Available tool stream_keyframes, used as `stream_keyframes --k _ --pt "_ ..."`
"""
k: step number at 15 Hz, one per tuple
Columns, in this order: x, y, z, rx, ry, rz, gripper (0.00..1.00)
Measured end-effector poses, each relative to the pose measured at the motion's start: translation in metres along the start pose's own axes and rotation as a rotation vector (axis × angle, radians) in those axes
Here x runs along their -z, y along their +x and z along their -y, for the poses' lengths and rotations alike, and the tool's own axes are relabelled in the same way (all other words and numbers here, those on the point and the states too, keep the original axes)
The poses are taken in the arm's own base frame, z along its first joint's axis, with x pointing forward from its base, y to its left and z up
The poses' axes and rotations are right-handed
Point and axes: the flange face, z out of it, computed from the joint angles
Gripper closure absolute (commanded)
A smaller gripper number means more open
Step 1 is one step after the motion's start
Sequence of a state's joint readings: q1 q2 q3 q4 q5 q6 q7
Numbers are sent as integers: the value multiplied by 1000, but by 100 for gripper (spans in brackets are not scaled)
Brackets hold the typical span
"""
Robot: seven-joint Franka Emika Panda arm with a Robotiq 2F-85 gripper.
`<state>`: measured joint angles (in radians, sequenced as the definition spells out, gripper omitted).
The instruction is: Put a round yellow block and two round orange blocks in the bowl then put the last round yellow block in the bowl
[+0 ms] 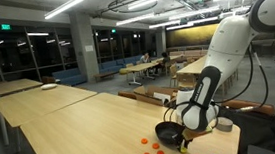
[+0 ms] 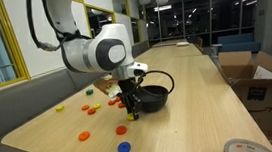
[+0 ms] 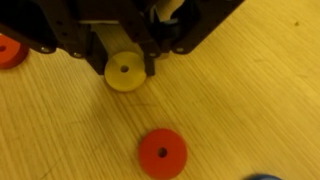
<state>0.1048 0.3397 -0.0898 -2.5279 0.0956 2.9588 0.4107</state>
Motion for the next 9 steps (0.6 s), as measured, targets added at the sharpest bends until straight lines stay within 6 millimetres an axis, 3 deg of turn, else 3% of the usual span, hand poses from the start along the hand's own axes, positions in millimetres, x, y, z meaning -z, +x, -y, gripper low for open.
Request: stream_keyframes --k 4,9 --pt "34 5 -2 31 19 -1 82" --pt "82 -6 3 119 42 27 82"
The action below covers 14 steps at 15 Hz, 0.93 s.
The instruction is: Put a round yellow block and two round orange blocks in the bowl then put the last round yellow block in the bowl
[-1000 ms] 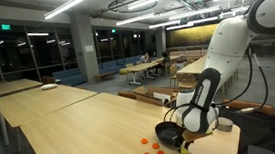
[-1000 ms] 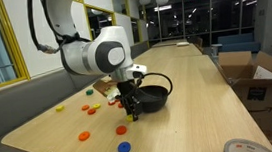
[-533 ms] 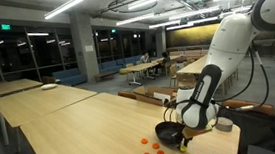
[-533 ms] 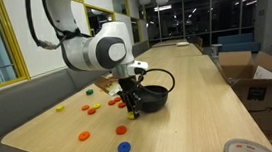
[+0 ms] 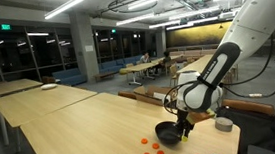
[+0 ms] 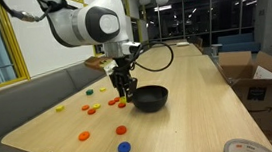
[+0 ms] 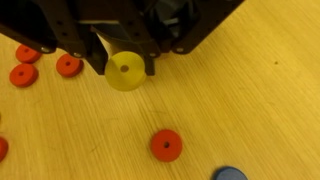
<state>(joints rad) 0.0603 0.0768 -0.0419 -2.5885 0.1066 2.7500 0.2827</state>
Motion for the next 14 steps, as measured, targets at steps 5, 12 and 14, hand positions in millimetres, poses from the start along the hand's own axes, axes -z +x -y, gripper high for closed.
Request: stream_keyframes --k 5,12,14 --pt "27 14 -1 -5 38 -114 82" --pt "9 57 -25 -62 46 -310 82" --pt "-9 66 -23 -75 39 -294 32"
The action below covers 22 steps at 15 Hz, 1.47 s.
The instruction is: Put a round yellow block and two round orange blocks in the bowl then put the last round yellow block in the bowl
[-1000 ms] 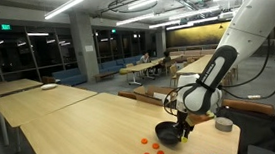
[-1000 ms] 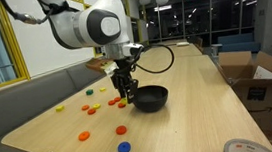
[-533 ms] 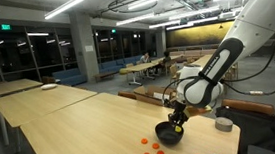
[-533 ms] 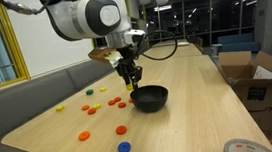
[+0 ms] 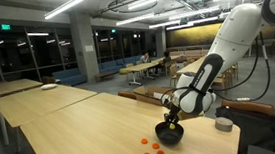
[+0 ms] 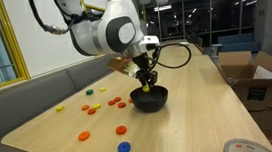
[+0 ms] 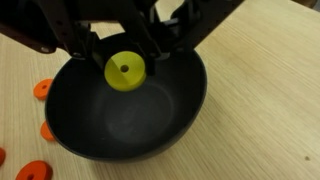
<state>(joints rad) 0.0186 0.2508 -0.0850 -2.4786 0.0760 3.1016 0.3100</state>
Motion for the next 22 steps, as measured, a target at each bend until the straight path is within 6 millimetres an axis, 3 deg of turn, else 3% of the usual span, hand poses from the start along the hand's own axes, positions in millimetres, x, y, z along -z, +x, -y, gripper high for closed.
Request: stream_keyframes --k 2,6,9,12,18,22 --pt "-17 3 4 -8 -5 16 28" --pt "-35 5 14 4 -13 49 1" --pt "-34 -3 32 43 -9 88 0" --pt "-22 -17 62 111 9 151 0" --pt "0 -63 129 277 67 317 0" --pt "-4 -81 141 338 79 412 0"
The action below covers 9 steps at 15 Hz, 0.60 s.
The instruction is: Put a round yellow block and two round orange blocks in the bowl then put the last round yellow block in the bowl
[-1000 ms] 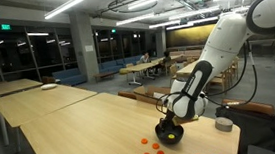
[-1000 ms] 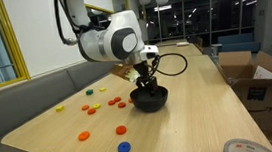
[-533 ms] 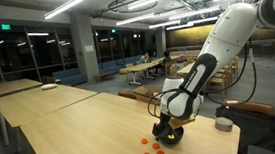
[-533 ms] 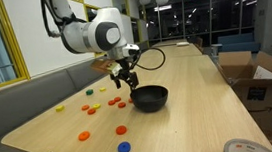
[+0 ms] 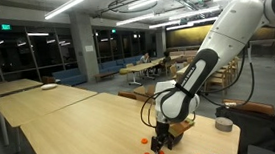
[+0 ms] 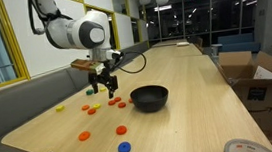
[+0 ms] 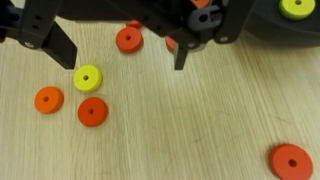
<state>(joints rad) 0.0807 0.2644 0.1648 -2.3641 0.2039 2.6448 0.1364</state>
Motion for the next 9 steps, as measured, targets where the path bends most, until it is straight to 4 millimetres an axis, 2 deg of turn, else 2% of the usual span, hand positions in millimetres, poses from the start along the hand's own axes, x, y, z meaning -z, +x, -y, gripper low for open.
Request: stream_keyframes --k 3,9 --pt "-7 4 -8 5 -15 30 0" --pt "-20 26 -34 7 -62 29 0"
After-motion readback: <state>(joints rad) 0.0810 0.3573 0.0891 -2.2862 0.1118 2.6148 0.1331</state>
